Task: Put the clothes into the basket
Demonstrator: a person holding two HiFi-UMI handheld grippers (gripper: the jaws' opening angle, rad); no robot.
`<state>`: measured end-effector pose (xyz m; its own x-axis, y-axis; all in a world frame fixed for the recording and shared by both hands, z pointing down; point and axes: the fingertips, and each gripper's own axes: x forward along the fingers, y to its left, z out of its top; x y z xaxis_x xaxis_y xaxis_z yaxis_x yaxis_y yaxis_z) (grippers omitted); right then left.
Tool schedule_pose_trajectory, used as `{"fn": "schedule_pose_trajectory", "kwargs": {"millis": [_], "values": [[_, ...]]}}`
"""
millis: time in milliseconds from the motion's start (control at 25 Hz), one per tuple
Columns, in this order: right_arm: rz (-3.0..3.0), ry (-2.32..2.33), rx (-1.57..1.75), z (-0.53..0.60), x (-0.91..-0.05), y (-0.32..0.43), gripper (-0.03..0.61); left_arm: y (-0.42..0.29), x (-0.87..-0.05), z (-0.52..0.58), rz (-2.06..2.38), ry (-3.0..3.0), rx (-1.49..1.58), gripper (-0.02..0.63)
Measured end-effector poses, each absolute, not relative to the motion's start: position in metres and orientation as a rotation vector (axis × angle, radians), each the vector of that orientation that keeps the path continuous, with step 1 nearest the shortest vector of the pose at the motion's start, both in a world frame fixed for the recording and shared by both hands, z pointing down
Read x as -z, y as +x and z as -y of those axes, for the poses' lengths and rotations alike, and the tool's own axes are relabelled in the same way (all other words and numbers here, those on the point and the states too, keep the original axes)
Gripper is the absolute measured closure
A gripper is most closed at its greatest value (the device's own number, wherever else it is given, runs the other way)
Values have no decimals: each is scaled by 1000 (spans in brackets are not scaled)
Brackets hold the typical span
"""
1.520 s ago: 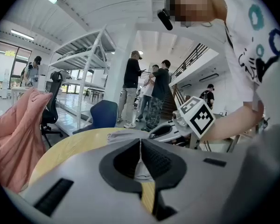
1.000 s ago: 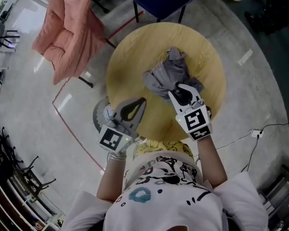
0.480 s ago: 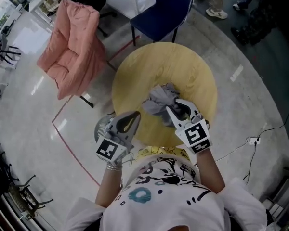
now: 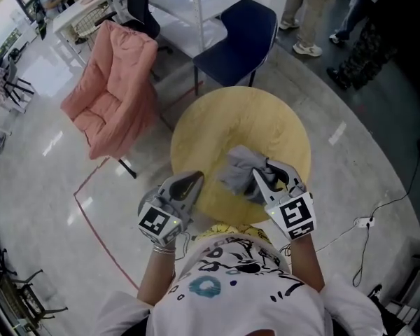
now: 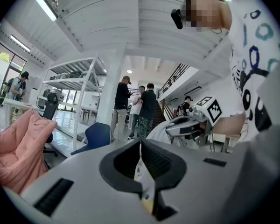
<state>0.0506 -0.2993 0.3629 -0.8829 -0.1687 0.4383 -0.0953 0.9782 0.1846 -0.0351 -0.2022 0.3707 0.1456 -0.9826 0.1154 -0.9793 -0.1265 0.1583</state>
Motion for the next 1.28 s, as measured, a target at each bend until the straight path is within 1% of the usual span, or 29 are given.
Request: {"fn": "schedule_pose_trajectory", "kwargs": {"millis": [360,520,680,800,880,960,1080,1280], "values": [[2697,95,278,289,-349,59,494,-27,-364,163,2059,2121,-7,597],[2688,-12,322,281,-343,57,492,-23,-355,150,2153,2025,24,597],[2717,-136,348,272,-330,65,492,-3,-346,146,2229,1966,41,597],[2708,-209,396,261,-328,71,492,15,-345,134,2277,1901,117,597],[2694,-258,421,248,-324,82,492,36,-342,117,2284,1855,175,597],[2701,-332,431,237,-319,88,492,55,-341,101,2320,1794,170,597],[2721,-446,443,222,-324,87,492,66,-349,77,2416,1670,161,597],[2738,-621,453,170,-329,90,492,90,-359,5,2560,1410,162,597]]}}
